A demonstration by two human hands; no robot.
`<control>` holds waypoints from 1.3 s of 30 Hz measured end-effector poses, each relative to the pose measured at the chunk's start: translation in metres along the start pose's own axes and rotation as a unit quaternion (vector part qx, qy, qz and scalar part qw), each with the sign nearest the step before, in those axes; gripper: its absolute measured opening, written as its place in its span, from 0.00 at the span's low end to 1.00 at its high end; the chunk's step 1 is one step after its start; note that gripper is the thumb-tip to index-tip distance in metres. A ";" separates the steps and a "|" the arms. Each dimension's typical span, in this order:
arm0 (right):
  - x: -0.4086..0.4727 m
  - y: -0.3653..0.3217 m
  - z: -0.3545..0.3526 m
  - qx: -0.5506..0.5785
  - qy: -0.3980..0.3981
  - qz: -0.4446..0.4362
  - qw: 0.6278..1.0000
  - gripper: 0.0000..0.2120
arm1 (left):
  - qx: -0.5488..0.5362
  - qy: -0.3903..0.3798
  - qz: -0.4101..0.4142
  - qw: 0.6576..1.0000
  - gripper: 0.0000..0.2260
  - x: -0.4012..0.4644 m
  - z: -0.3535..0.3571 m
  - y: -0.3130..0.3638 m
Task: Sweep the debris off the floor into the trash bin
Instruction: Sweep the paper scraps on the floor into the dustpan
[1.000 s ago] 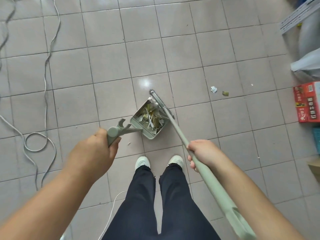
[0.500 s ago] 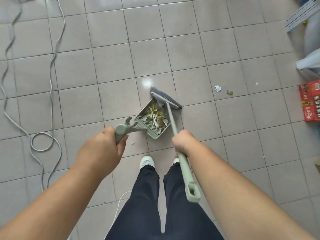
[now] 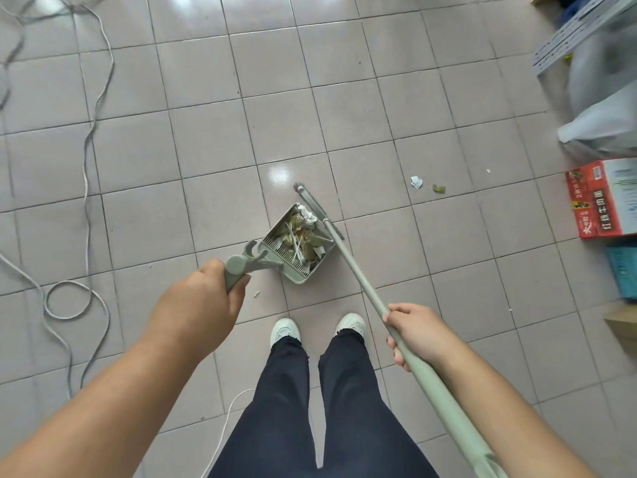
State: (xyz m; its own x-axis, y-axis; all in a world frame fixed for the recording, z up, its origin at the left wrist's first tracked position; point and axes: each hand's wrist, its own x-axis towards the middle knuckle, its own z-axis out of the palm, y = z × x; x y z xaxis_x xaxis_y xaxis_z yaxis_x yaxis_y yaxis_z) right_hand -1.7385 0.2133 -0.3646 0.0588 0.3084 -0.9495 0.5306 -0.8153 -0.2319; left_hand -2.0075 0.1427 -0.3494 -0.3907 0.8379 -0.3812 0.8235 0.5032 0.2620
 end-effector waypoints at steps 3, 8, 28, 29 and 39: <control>0.002 -0.003 -0.008 0.020 0.037 -0.020 0.999 0.07 | 0.001 -0.003 0.003 1.000 0.16 0.002 0.000 0.002; 0.029 -0.017 -0.009 0.018 0.085 -0.033 0.996 0.06 | -0.001 -0.009 -0.002 1.000 0.16 0.001 -0.001 0.005; 0.042 -0.036 0.057 -0.136 -0.054 0.039 0.988 0.06 | 0.018 -0.017 -0.034 0.999 0.13 -0.015 -0.008 -0.025; 0.035 -0.033 0.053 -0.133 -0.057 0.040 0.989 0.06 | 0.019 -0.018 -0.033 0.999 0.13 -0.015 -0.007 -0.025; -0.001 -0.025 0.036 -0.039 -0.072 0.023 0.996 0.05 | -0.009 -0.036 -0.041 0.998 0.13 -0.015 -0.007 -0.017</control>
State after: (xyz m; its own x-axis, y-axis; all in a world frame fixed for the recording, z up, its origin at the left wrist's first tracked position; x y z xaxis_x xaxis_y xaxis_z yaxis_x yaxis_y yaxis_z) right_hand -1.7827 0.2159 -0.3649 -0.0336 0.1932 -0.9806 0.5939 -0.7853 -0.1751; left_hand -2.0181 0.1233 -0.3422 -0.4248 0.7771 -0.4643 0.7828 0.5729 0.2428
